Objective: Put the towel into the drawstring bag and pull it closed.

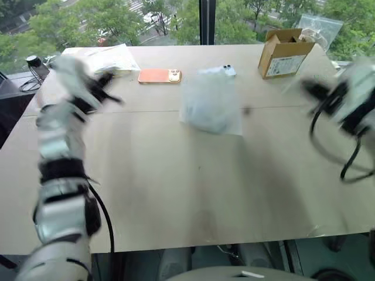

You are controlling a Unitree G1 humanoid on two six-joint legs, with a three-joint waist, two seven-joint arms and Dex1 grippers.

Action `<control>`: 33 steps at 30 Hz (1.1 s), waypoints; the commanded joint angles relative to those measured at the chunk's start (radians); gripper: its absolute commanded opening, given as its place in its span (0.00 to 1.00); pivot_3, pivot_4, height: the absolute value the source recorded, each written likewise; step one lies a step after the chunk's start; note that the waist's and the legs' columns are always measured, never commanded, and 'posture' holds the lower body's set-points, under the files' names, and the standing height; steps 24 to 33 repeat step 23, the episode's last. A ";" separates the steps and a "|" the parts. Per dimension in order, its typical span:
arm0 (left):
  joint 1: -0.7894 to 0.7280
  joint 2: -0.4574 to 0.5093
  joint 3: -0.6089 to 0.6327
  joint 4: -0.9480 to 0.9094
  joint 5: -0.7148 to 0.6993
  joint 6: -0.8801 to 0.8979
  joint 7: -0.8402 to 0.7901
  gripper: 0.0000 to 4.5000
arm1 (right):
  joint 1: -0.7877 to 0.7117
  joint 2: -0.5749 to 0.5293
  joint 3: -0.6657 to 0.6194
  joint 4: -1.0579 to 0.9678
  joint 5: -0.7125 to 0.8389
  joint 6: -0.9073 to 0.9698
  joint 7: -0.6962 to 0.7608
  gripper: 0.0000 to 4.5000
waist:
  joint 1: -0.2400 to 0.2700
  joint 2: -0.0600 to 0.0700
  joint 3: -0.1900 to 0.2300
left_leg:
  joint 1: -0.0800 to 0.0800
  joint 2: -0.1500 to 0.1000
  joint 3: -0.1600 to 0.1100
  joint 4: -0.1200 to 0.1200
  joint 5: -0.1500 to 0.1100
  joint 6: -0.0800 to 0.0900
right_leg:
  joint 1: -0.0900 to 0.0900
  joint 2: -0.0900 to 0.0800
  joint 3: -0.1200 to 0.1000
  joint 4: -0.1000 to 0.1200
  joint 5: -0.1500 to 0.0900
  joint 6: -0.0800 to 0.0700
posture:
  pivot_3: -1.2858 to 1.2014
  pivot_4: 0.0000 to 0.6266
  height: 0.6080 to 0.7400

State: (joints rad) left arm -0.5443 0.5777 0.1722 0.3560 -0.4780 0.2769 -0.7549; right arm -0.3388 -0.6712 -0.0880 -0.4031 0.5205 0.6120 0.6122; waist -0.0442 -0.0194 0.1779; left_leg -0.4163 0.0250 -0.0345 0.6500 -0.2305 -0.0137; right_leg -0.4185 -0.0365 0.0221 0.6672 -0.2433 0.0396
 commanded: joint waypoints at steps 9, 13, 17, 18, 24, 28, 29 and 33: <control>0.388 0.145 0.045 -0.460 -0.132 0.245 -0.172 0.59 | 0.311 -0.052 0.033 -0.188 -0.083 -0.070 0.048 0.71 | 0.009 -0.004 0.001 | 0.013 0.000 0.000 0.003 0.000 0.000 | 0.008 0.002 0.002 0.008 -0.001 0.000 | 0.52 0.24 1.00; 0.549 0.197 0.142 -0.569 -0.175 0.282 -0.197 0.99 | 0.482 -0.068 -0.084 -0.309 -0.037 -0.123 0.097 1.00 | 0.011 -0.004 0.001 | 0.015 0.000 0.002 0.001 0.000 0.000 | 0.010 0.002 0.003 0.007 -0.003 0.003 | 0.52 0.24 1.00; 0.719 0.214 0.263 -0.668 -0.213 0.304 -0.205 0.99 | 0.656 -0.050 -0.261 -0.405 0.053 -0.107 0.114 1.00 | 0.013 -0.005 0.001 | 0.016 0.002 0.003 0.000 0.000 0.000 | 0.011 0.002 0.004 0.006 -0.004 0.003 | 0.52 0.24 1.00; 0.739 0.213 0.277 -0.680 -0.220 0.309 -0.202 0.99 | 0.678 -0.051 -0.279 -0.413 0.057 -0.109 0.117 1.00 | 0.015 -0.005 0.001 | 0.017 0.002 0.003 0.000 0.000 0.000 | 0.011 0.002 0.004 0.005 -0.004 0.003 | 0.52 0.24 1.00; 0.816 0.175 0.345 -0.725 -0.209 0.285 -0.152 0.99 | 0.811 -0.032 -0.357 -0.404 0.019 -0.159 0.141 1.00 | 0.028 -0.006 0.000 | 0.020 0.002 0.003 0.002 0.000 0.000 | 0.013 0.002 0.004 0.005 -0.006 0.000 | 0.52 0.24 1.00; 0.816 0.175 0.345 -0.725 -0.209 0.285 -0.152 0.99 | 0.811 -0.032 -0.357 -0.404 0.019 -0.159 0.141 1.00 | 0.028 -0.006 0.000 | 0.020 0.002 0.003 0.002 0.000 0.000 | 0.013 0.002 0.004 0.005 -0.006 0.000 | 0.52 0.24 1.00; 0.816 0.175 0.345 -0.725 -0.209 0.285 -0.152 0.99 | 0.811 -0.032 -0.357 -0.404 0.019 -0.159 0.141 1.00 | 0.028 -0.006 0.000 | 0.020 0.002 0.003 0.002 0.000 0.000 | 0.013 0.002 0.004 0.005 -0.006 0.000 | 0.52 0.24 1.00; 0.816 0.175 0.345 -0.725 -0.209 0.285 -0.152 0.99 | 0.811 -0.032 -0.357 -0.404 0.019 -0.159 0.141 1.00 | 0.028 -0.006 0.000 | 0.020 0.002 0.003 0.002 0.000 0.000 | 0.013 0.002 0.004 0.005 -0.006 0.000 | 0.52 0.24 1.00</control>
